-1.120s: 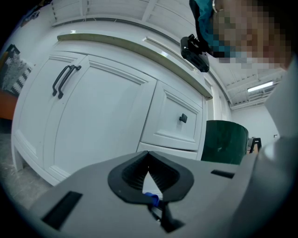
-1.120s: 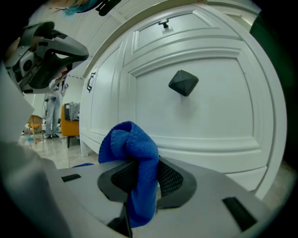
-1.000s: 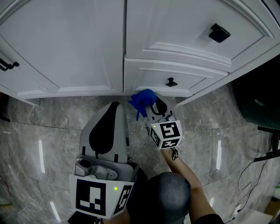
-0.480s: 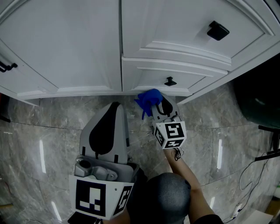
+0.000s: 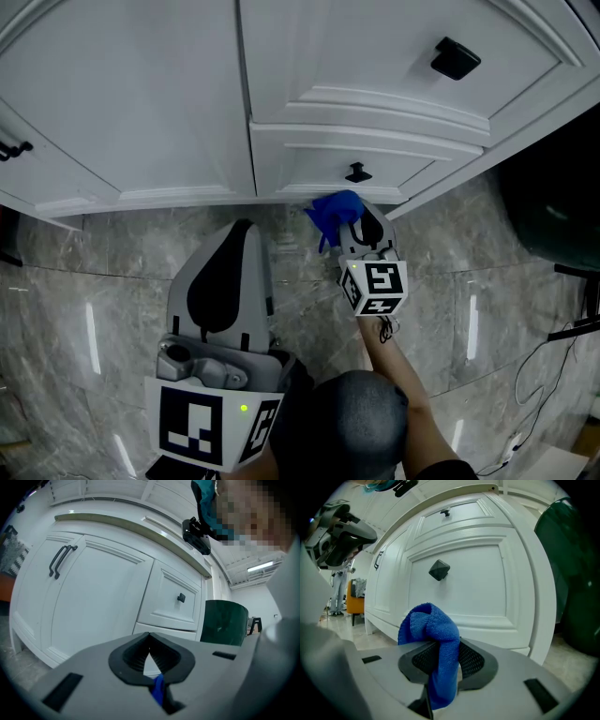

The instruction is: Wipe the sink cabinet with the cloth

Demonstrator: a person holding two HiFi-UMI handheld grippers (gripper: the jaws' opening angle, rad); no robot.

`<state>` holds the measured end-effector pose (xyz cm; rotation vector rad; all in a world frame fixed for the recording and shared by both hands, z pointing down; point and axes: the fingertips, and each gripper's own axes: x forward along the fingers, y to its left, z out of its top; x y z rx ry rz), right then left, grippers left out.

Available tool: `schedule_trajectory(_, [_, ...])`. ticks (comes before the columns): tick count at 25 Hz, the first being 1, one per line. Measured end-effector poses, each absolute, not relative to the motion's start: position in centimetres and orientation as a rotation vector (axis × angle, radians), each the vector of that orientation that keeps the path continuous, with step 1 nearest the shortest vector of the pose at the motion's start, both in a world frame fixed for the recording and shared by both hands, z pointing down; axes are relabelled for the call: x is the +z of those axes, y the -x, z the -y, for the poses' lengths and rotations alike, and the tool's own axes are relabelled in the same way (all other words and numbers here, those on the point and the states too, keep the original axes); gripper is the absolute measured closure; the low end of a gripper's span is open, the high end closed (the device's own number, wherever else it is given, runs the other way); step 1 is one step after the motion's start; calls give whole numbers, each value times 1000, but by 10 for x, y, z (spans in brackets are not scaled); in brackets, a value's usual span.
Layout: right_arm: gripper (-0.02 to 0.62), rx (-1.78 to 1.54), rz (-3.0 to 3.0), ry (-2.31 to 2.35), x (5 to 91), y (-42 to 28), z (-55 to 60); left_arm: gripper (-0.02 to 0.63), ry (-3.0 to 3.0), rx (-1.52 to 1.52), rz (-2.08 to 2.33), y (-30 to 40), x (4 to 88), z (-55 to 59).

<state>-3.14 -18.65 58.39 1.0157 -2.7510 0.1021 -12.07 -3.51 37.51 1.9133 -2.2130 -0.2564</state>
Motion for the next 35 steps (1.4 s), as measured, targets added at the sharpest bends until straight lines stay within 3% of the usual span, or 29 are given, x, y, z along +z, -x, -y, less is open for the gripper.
schedule_trajectory(35, [480, 256, 2555, -1455, 589, -88, 250, 606, -1941, -244, 2183, 111, 379, 41])
